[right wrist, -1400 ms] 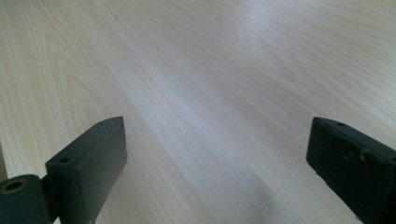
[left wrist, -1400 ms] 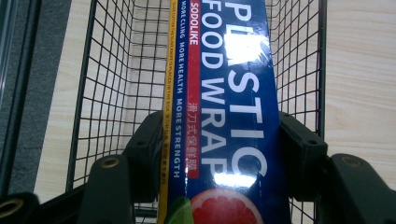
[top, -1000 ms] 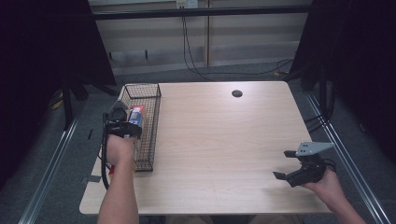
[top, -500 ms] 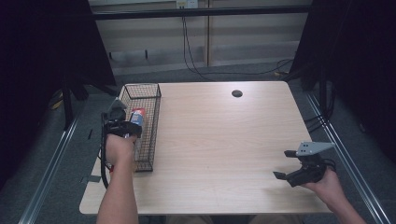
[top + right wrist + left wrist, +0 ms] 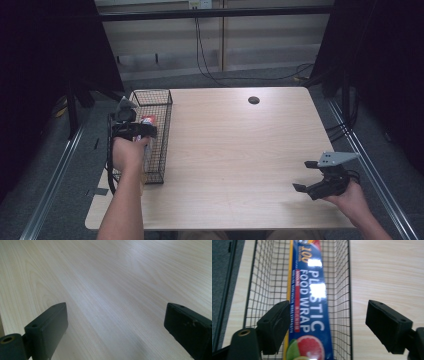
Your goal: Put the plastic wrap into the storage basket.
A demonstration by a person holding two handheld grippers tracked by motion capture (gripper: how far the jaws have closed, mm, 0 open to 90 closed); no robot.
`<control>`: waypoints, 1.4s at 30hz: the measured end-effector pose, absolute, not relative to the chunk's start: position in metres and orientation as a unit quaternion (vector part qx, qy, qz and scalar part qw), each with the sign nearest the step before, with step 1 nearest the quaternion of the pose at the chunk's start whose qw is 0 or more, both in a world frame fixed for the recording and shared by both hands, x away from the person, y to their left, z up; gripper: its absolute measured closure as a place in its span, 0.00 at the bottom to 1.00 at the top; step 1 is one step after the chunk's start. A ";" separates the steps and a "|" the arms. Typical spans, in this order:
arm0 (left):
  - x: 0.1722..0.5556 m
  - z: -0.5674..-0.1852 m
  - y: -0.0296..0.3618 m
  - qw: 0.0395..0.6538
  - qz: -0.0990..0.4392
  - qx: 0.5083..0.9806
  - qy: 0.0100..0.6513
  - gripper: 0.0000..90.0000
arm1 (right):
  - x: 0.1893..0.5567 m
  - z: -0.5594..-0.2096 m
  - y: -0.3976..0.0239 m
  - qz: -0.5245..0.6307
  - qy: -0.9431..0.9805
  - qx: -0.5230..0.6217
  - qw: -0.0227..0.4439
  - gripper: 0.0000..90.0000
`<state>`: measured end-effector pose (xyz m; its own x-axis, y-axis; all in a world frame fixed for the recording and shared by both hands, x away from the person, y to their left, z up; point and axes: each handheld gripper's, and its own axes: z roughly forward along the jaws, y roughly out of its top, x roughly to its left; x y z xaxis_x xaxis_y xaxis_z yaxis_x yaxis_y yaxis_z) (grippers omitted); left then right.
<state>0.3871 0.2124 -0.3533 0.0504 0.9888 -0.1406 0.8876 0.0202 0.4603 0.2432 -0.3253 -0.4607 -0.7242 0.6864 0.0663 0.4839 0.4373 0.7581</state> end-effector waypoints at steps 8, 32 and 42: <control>0.385 -0.345 0.199 0.245 0.109 0.703 0.659 0.17 | 0.243 -0.458 -0.325 0.401 0.837 0.350 0.128 0.06; 0.379 -0.335 0.135 0.317 0.070 0.754 0.571 0.05 | 0.243 -0.459 -0.325 0.408 0.836 0.346 0.123 0.06; 0.375 -0.341 0.117 0.334 0.059 0.771 0.539 0.04 | 0.244 -0.460 -0.325 0.408 0.837 0.345 0.120 0.06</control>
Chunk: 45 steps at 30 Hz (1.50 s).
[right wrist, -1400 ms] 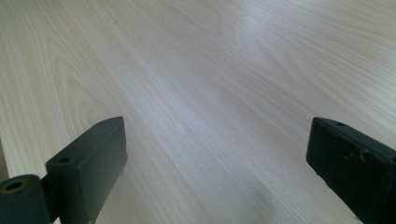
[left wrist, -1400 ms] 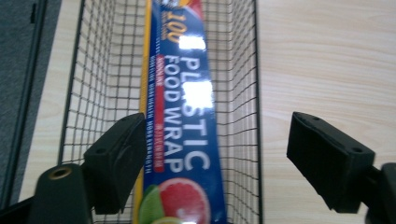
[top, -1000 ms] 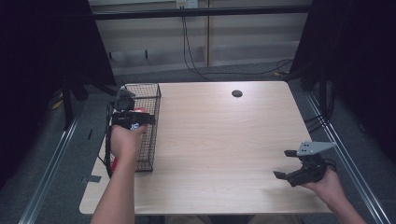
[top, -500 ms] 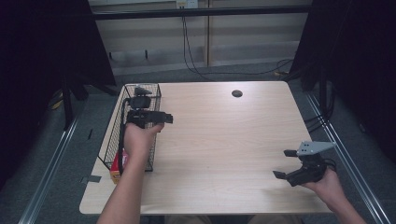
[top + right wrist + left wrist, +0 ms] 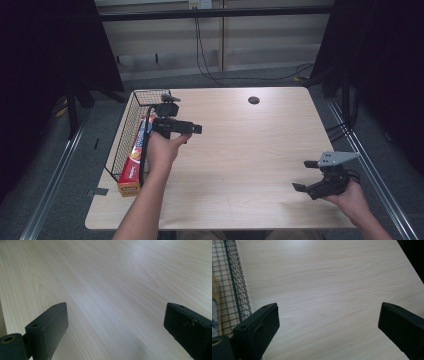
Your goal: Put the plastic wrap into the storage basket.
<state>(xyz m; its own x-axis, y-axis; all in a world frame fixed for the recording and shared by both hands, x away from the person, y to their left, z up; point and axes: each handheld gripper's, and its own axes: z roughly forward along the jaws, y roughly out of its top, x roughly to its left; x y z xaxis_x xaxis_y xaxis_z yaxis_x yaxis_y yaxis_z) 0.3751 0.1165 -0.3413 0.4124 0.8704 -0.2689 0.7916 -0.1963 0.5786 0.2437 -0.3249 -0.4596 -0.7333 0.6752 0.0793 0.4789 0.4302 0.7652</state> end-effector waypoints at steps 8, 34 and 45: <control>0.372 -0.349 0.100 0.342 0.044 0.788 0.510 0.04 | 0.244 -0.460 -0.324 0.407 0.838 0.344 0.122 0.06; 0.356 -0.382 0.067 0.356 0.023 0.812 0.462 0.05 | 0.244 -0.460 -0.324 0.408 0.836 0.346 0.122 0.06; 0.349 -0.399 0.062 0.353 0.011 0.817 0.456 0.05 | 0.245 -0.460 -0.324 0.407 0.837 0.346 0.122 0.06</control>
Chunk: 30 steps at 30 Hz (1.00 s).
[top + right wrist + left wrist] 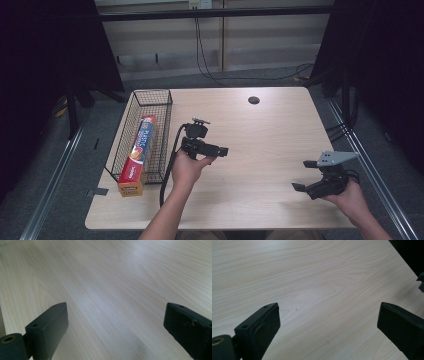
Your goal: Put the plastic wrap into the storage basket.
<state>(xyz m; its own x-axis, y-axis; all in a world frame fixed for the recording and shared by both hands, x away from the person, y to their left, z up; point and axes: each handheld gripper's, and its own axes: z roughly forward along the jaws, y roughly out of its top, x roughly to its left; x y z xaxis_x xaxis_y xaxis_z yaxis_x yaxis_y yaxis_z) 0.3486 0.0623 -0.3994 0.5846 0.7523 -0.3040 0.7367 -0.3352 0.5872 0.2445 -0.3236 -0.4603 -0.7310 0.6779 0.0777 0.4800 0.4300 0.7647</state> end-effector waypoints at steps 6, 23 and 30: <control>0.345 -0.410 0.061 0.355 0.009 0.815 0.459 0.05 | 0.245 -0.461 -0.323 0.407 0.837 0.346 0.122 0.06; 0.326 -0.440 0.058 0.341 0.006 0.831 0.440 0.06 | 0.248 -0.473 -0.322 0.391 0.840 0.357 0.119 0.06; 0.319 -0.465 0.058 0.309 0.016 0.843 0.441 0.05 | 0.255 -0.490 -0.317 0.356 0.851 0.370 0.109 0.06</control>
